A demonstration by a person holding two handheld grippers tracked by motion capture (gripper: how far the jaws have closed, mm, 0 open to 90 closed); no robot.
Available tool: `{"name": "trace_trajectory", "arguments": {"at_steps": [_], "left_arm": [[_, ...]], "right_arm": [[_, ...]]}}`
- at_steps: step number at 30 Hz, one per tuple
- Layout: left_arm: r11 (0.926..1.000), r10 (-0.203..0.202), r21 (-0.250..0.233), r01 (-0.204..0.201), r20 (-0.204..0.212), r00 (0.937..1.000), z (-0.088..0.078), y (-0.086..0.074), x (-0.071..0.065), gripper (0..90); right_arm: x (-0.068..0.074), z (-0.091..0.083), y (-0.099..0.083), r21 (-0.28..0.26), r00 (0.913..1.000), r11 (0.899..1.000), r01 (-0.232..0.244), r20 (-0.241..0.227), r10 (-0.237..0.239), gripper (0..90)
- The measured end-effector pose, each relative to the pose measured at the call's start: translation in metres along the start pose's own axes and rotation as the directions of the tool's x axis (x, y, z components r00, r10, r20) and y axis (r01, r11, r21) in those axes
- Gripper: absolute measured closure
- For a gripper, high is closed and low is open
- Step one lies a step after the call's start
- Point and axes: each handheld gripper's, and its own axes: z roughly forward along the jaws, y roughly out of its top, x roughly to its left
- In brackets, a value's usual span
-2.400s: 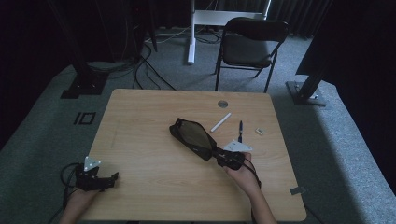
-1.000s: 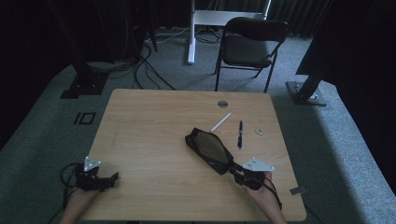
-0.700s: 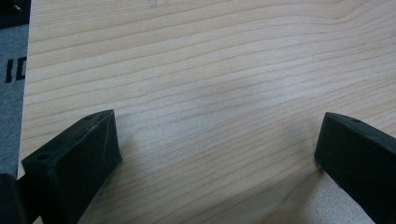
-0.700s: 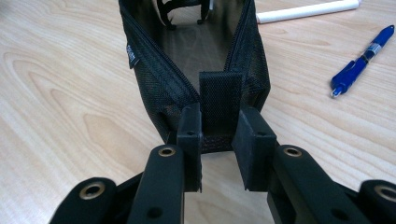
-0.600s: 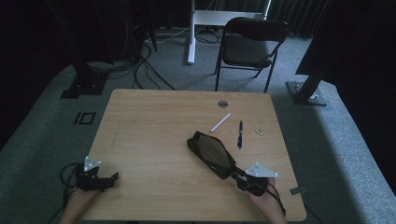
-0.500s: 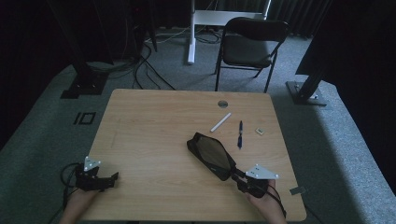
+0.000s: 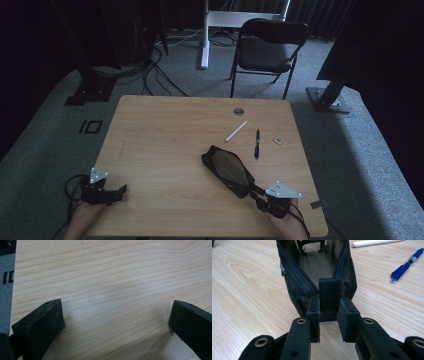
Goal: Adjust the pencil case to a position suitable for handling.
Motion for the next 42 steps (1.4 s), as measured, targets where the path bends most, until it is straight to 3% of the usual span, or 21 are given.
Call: {"name": "trace_trajectory", "arguments": {"at_steps": [12,25,32,38,42], "left_arm": [[1.0,0.0,0.0,0.0,0.0,1.0,0.0,0.0,0.0,0.1],[1.0,0.0,0.0,0.0,0.0,1.0,0.0,0.0,0.0,0.1],[1.0,0.0,0.0,0.0,0.0,1.0,0.0,0.0,0.0,0.1],[1.0,0.0,0.0,0.0,0.0,1.0,0.0,0.0,0.0,0.1],[1.0,-0.001,0.0,0.001,0.001,1.0,0.0,0.0,0.0,0.1]], "right_arm": [[0.0,-0.003,0.0,-0.015,1.0,1.0,0.002,-0.002,-0.002,69.6],[-0.006,-0.012,0.024,-0.115,0.9996,0.993,-0.025,-0.015,0.024,56.8],[-0.016,-0.014,0.038,-0.162,0.9981,0.985,-0.061,-0.008,0.061,50.4],[-0.032,-0.015,0.052,-0.199,0.9946,0.976,-0.087,0.038,0.097,45.2],[-0.043,-0.011,0.057,-0.195,0.9924,0.977,-0.087,0.069,0.102,44.9]]}}
